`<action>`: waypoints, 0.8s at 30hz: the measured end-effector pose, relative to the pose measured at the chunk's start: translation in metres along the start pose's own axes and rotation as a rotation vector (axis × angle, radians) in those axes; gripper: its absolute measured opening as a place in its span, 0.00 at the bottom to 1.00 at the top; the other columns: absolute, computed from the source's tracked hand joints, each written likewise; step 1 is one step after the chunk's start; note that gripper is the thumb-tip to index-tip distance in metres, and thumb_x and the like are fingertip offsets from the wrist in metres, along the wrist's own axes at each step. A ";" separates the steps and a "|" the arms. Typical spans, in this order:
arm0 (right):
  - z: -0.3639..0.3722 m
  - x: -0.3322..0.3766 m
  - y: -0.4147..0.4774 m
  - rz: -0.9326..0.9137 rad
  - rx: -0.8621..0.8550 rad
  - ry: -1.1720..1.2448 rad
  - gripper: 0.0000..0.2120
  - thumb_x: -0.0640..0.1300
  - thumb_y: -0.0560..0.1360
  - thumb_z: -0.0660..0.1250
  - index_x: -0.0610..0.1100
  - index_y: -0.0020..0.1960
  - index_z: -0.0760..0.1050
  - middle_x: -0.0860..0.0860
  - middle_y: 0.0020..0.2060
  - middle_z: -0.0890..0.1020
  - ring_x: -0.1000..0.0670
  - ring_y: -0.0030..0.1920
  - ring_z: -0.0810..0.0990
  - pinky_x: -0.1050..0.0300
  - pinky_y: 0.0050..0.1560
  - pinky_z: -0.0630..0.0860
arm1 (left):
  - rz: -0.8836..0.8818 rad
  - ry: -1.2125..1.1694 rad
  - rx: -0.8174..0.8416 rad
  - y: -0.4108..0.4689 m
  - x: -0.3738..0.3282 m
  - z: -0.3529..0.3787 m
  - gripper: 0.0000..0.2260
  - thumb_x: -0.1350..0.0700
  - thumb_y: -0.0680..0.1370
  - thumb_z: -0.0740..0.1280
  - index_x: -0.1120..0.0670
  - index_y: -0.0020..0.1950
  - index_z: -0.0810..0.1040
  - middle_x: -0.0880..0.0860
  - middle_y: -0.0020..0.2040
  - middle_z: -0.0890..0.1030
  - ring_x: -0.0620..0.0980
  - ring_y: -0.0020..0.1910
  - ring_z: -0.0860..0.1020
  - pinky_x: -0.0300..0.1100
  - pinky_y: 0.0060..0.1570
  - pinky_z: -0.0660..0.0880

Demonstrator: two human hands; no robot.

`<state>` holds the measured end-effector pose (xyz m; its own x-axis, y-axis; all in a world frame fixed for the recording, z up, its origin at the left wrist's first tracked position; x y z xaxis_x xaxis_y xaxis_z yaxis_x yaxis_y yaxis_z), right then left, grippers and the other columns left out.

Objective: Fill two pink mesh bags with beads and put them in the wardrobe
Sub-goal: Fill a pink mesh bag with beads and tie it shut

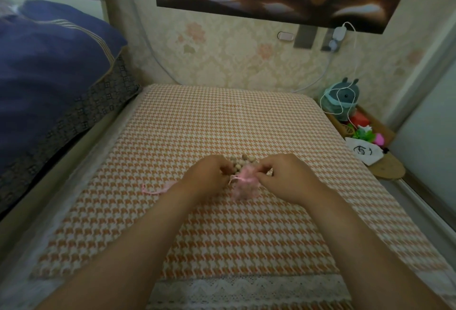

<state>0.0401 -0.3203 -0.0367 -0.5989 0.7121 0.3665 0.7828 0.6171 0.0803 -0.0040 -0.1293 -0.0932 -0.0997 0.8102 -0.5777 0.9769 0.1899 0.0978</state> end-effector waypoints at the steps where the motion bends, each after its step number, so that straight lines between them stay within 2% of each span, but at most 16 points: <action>1: 0.001 -0.001 0.000 0.003 0.001 0.009 0.07 0.50 0.78 0.67 0.54 0.52 0.84 0.59 0.48 0.84 0.57 0.45 0.81 0.52 0.50 0.80 | 0.024 0.024 0.022 -0.001 -0.001 0.003 0.09 0.57 0.74 0.68 0.47 0.51 0.85 0.48 0.48 0.84 0.49 0.48 0.80 0.45 0.51 0.77; 5: 0.006 -0.005 0.003 0.010 -0.001 0.032 0.09 0.50 0.77 0.67 0.53 0.53 0.85 0.57 0.49 0.85 0.55 0.48 0.82 0.50 0.51 0.81 | 0.046 0.081 0.008 0.000 -0.001 0.007 0.10 0.59 0.75 0.66 0.50 0.52 0.83 0.52 0.49 0.83 0.52 0.49 0.80 0.47 0.51 0.77; 7: 0.007 -0.006 0.004 0.014 0.003 0.020 0.09 0.51 0.77 0.67 0.54 0.52 0.84 0.57 0.47 0.86 0.54 0.46 0.82 0.49 0.49 0.81 | 0.025 0.101 0.007 0.001 0.002 0.009 0.10 0.58 0.76 0.66 0.49 0.54 0.82 0.50 0.49 0.82 0.52 0.48 0.79 0.48 0.50 0.77; 9: 0.008 -0.006 0.006 0.013 0.002 0.010 0.08 0.52 0.77 0.66 0.55 0.51 0.84 0.57 0.45 0.85 0.55 0.43 0.82 0.48 0.46 0.82 | -0.033 0.024 -0.023 0.001 0.004 0.008 0.09 0.57 0.77 0.66 0.48 0.55 0.79 0.48 0.48 0.81 0.49 0.46 0.79 0.47 0.48 0.78; 12: 0.009 -0.006 0.007 0.003 -0.008 0.007 0.08 0.53 0.76 0.66 0.56 0.50 0.84 0.58 0.45 0.85 0.55 0.43 0.81 0.48 0.46 0.82 | -0.092 -0.174 -0.168 0.003 0.000 -0.004 0.06 0.53 0.77 0.70 0.49 0.53 0.78 0.46 0.45 0.81 0.45 0.43 0.79 0.40 0.42 0.76; 14: 0.007 -0.005 0.006 -0.002 -0.011 0.003 0.09 0.52 0.76 0.66 0.56 0.51 0.84 0.58 0.46 0.85 0.55 0.44 0.82 0.48 0.47 0.81 | -0.036 -0.263 -0.237 0.003 -0.015 -0.014 0.03 0.53 0.76 0.72 0.48 0.48 0.79 0.43 0.43 0.81 0.40 0.40 0.78 0.33 0.41 0.74; 16: 0.005 -0.005 0.005 -0.003 -0.004 -0.005 0.09 0.51 0.77 0.66 0.56 0.52 0.84 0.57 0.47 0.85 0.54 0.47 0.82 0.49 0.49 0.81 | 0.038 -0.369 -0.222 -0.001 -0.034 -0.020 0.03 0.54 0.75 0.72 0.47 0.45 0.80 0.44 0.42 0.82 0.39 0.37 0.79 0.28 0.36 0.74; 19: 0.002 -0.005 0.003 -0.008 0.001 -0.001 0.08 0.51 0.76 0.66 0.55 0.50 0.84 0.57 0.46 0.85 0.54 0.46 0.82 0.50 0.49 0.80 | 0.132 -0.376 -0.166 -0.007 -0.050 -0.016 0.03 0.54 0.75 0.72 0.46 0.45 0.81 0.44 0.44 0.82 0.42 0.40 0.80 0.34 0.35 0.78; 22: 0.001 -0.006 0.002 0.007 0.004 -0.006 0.06 0.52 0.74 0.68 0.55 0.45 0.84 0.57 0.41 0.84 0.55 0.41 0.80 0.50 0.45 0.80 | 0.132 -0.242 -0.109 -0.007 -0.048 -0.009 0.01 0.51 0.75 0.71 0.45 0.45 0.80 0.43 0.49 0.81 0.43 0.45 0.79 0.45 0.46 0.80; 24: -0.001 -0.006 0.000 0.011 0.003 -0.010 0.05 0.54 0.73 0.70 0.55 0.44 0.84 0.58 0.40 0.84 0.56 0.40 0.80 0.52 0.44 0.80 | 0.114 -0.178 -0.072 -0.006 -0.045 -0.007 0.02 0.49 0.75 0.71 0.45 0.47 0.81 0.43 0.51 0.80 0.42 0.46 0.78 0.45 0.50 0.78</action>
<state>0.0439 -0.3245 -0.0377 -0.5916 0.7225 0.3578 0.7891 0.6099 0.0732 -0.0072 -0.1627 -0.0618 0.0517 0.7189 -0.6932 0.9633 0.1471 0.2244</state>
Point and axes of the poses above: each hand's wrist, its own y-axis towards the middle knuckle, its own z-axis out of the palm, x = y × z, the point moved 2 cm from there along y, towards the middle knuckle
